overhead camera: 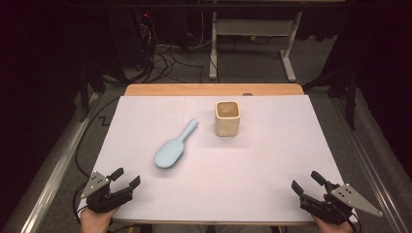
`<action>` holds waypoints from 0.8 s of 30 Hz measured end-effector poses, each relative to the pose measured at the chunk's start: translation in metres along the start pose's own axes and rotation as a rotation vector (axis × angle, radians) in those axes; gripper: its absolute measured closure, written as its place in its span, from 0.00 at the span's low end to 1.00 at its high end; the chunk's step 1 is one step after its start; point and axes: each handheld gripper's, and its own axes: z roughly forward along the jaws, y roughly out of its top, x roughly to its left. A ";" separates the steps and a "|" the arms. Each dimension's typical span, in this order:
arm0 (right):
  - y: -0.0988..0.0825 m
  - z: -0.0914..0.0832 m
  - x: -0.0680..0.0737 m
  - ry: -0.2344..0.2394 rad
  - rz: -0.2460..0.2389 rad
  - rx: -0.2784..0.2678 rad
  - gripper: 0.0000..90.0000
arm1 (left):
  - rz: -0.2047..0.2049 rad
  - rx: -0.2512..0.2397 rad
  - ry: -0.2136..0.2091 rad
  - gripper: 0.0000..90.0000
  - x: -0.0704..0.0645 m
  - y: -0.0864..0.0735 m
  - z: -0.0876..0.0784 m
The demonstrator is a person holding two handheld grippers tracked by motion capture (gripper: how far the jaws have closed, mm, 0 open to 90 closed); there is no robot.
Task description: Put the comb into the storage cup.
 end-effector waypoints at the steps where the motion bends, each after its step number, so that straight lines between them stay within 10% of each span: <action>1: 0.000 0.000 0.000 0.000 0.000 0.000 0.26 | 0.000 0.000 0.000 0.31 0.000 0.000 0.000; 24: 0.000 0.000 0.000 0.006 -0.002 0.000 0.26 | -0.012 -0.010 0.008 0.32 0.002 0.000 -0.003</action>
